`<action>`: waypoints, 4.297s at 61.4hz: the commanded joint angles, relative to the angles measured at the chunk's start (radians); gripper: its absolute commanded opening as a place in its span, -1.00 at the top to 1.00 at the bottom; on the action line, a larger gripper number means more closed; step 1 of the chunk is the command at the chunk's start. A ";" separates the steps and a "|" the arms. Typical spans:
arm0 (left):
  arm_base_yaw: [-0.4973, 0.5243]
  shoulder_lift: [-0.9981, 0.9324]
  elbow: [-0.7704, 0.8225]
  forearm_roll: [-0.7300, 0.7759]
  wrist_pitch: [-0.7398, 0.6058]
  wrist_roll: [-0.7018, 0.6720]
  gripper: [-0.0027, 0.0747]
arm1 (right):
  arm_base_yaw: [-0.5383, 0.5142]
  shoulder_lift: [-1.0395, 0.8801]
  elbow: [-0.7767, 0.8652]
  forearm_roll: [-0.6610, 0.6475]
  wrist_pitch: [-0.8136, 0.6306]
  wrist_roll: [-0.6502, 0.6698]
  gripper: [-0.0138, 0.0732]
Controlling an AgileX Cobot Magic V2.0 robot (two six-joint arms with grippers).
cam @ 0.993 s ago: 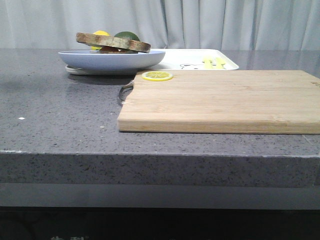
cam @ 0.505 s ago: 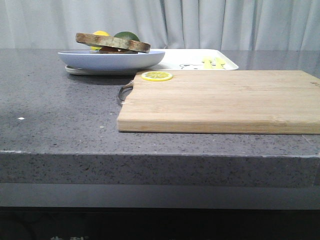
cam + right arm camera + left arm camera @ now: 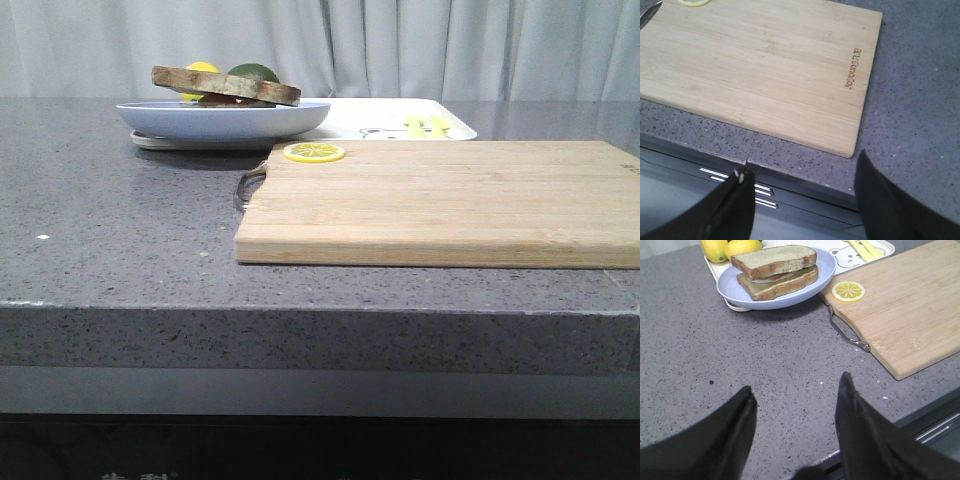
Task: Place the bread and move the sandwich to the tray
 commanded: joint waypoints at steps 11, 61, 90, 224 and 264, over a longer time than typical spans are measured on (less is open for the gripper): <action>-0.007 -0.020 -0.006 -0.012 -0.083 0.004 0.00 | -0.006 0.003 -0.029 -0.022 -0.052 -0.012 -0.11; -0.007 -0.020 -0.005 -0.016 -0.081 0.004 0.98 | -0.006 0.003 -0.026 -0.028 -0.050 -0.011 0.95; -0.001 -0.022 -0.005 -0.012 -0.087 0.004 0.98 | -0.006 0.003 -0.026 -0.028 -0.050 -0.011 0.95; 0.216 -0.605 0.754 0.255 -0.799 -0.511 0.98 | -0.006 0.003 -0.026 -0.028 -0.051 -0.011 0.95; 0.216 -0.603 0.754 0.255 -0.799 -0.511 0.98 | -0.204 -0.236 0.250 0.021 -0.309 -0.012 0.95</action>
